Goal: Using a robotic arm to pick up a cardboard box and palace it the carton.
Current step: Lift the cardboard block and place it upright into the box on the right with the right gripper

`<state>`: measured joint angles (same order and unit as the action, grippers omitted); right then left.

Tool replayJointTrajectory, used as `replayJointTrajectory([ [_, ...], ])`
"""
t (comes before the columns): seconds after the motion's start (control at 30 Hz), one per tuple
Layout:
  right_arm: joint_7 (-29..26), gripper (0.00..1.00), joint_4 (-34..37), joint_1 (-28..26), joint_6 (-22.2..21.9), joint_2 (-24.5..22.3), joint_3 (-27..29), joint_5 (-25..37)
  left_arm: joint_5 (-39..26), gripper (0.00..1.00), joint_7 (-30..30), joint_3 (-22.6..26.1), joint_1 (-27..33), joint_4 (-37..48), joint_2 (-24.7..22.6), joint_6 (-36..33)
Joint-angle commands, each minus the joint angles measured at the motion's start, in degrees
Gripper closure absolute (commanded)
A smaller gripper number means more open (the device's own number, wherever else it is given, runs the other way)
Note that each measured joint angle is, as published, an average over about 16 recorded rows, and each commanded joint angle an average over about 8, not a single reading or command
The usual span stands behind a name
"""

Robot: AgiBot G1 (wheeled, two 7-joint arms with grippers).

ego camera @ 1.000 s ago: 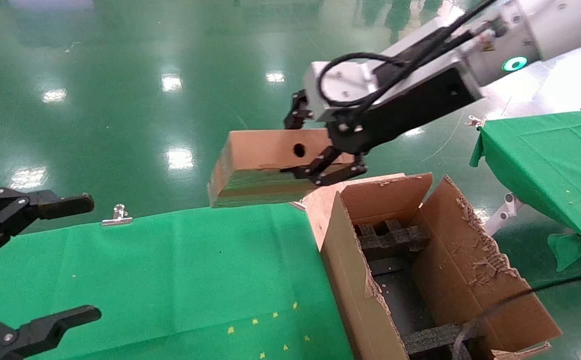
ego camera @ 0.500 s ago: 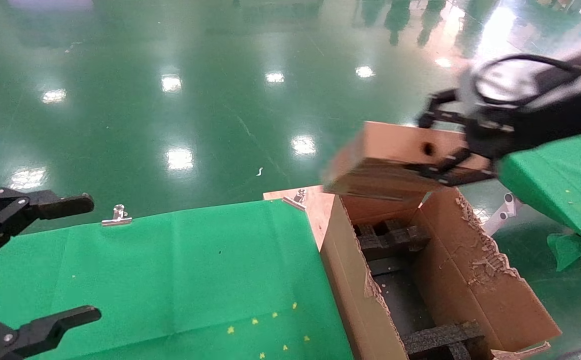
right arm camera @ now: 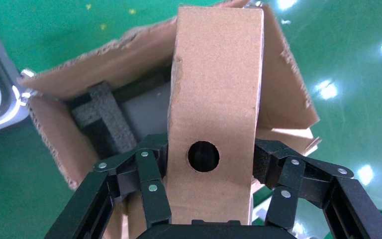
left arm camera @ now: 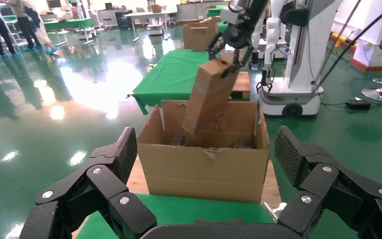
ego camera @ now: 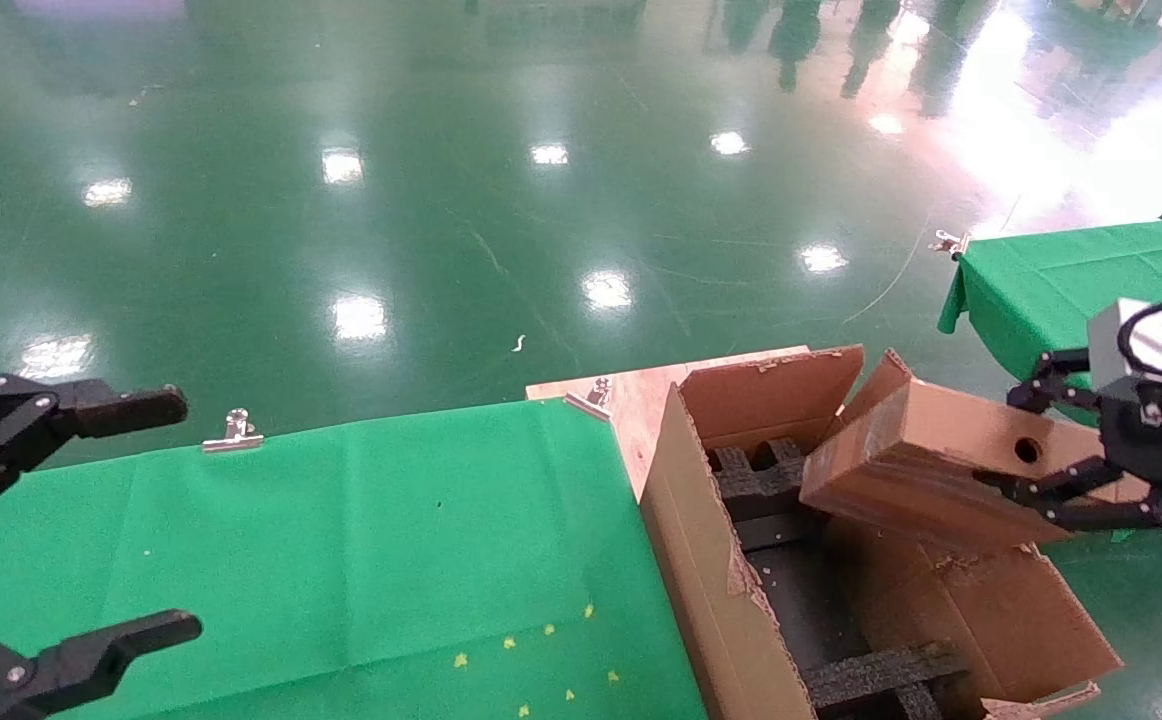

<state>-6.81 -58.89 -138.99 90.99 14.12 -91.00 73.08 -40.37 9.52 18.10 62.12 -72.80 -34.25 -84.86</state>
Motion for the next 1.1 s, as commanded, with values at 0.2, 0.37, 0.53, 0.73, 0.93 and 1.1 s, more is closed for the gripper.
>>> replayJointTrajectory([
  [0.2,-1.01,1.0,-0.66,0.12,-0.89,-1.43,-1.59,-0.07,0.0,0.0,0.0,0.0,0.0,0.01,0.0,0.01],
  [0.37,-5.35,1.0,-0.46,2.65,-5.29,-2.6,-2.79,-2.0,0.0,0.0,-0.01,0.01,0.0,0.02,0.0,0.01],
  [0.53,-13.37,1.0,-1.9,6.42,-13.33,-4.6,-4.57,-3.3,0.01,0.0,-0.02,0.02,0.01,0.03,0.0,0.01],
  [0.73,-25.44,1.0,-5.54,10.17,-24.0,-7.49,-6.8,-3.4,0.01,0.0,-0.02,0.03,0.01,0.03,0.01,0.01],
  [0.93,-37.97,1.0,-10.62,13.63,-34.33,-10.64,-9.3,-4.11,0.02,0.0,-0.03,0.04,0.01,0.03,0.01,0.02],
  [1.1,-46.4,1.0,-14.8,16.33,-41.34,-12.31,-11.65,-4.32,0.03,0.0,-0.03,0.04,0.02,0.03,0.01,0.02],
])
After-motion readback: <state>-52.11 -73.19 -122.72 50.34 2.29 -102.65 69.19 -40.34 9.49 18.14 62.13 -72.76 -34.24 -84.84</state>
